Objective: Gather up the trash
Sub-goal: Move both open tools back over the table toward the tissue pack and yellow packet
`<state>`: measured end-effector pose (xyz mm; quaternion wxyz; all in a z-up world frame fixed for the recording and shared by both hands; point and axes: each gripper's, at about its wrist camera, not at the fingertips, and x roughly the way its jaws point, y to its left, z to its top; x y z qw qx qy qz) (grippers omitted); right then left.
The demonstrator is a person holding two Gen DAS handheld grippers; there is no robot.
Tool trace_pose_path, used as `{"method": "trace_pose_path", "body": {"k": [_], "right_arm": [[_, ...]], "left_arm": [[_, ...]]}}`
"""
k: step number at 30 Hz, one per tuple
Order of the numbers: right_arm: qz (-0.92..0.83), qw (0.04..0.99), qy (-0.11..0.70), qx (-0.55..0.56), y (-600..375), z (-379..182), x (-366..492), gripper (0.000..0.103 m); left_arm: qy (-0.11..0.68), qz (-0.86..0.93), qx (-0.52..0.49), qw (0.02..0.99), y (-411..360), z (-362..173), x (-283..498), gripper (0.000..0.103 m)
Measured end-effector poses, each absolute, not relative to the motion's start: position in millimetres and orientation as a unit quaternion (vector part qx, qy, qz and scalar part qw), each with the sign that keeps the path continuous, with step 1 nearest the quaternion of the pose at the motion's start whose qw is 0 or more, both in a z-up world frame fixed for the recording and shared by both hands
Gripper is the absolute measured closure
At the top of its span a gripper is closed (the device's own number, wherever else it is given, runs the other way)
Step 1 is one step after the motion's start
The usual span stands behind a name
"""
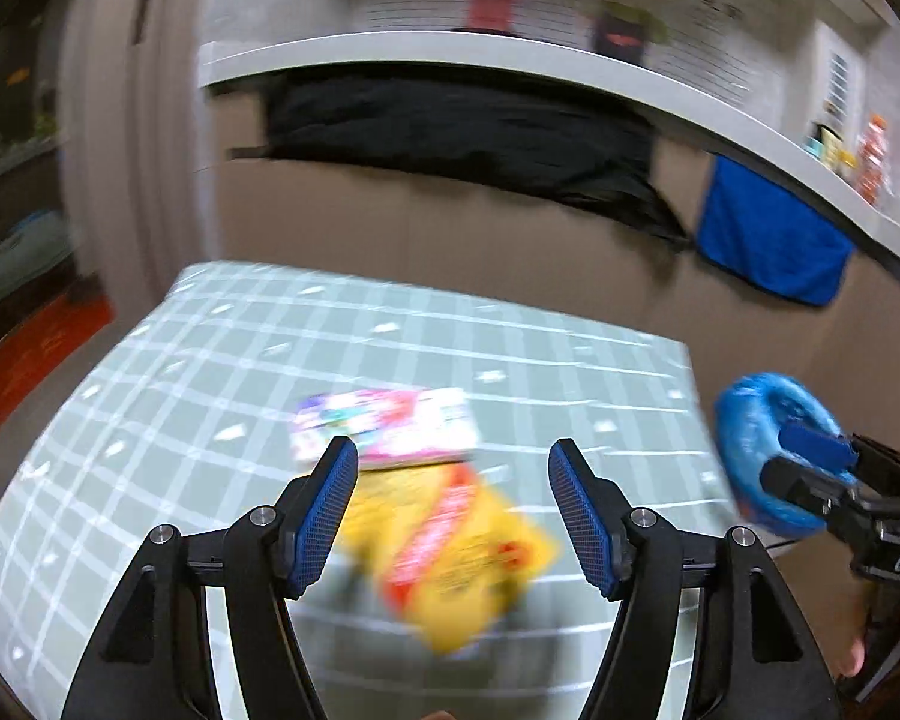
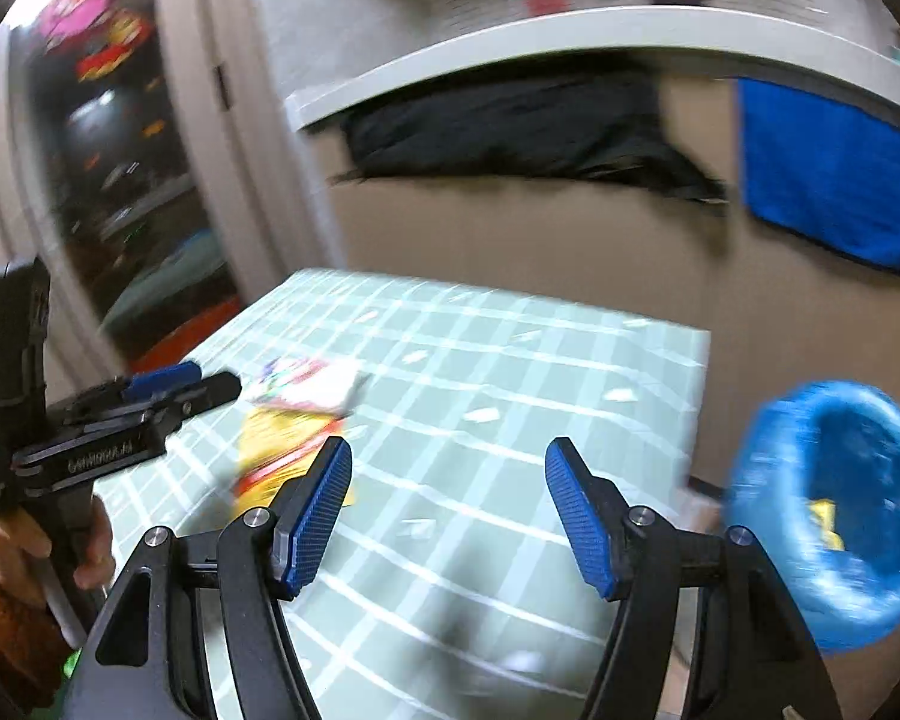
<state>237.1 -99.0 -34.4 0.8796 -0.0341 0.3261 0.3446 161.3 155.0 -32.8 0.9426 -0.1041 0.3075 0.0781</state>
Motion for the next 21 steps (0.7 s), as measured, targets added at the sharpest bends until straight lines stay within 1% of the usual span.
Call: {"method": "trace_pose_path", "body": {"k": [5, 9, 15, 19, 20, 21], "right_arm": [[0.405, 0.838, 0.360, -0.065, -32.1, -55.3, 228.7, 0.039], [0.417, 0.818, 0.385, -0.092, 10.3, -78.6, 237.5, 0.039], [0.401, 0.795, 0.448, -0.075, 38.4, -114.9, 271.6, 0.039], [0.411, 0.785, 0.456, -0.080, 61.2, -121.2, 267.1, 0.032], [0.415, 0.781, 0.458, -0.088, 67.7, -122.6, 264.1, 0.021], [0.414, 0.782, 0.454, -0.105, 76.7, -123.8, 258.1, 0.017]], "left_arm": [[0.311, 0.114, -0.133, 0.934, 210.5, -47.2, 132.1, 0.037], [0.310, 0.114, -0.167, 0.929, 240.2, -59.8, 116.4, 0.038], [0.314, 0.122, -0.200, 0.920, 271.5, -76.0, 111.9, 0.038], [0.315, 0.131, -0.206, 0.917, 286.9, -84.4, 113.5, 0.038], [0.315, 0.131, -0.210, 0.916, 290.3, -86.4, 114.0, 0.038], [0.314, 0.132, -0.214, 0.915, 292.1, -87.5, 114.0, 0.038]]}}
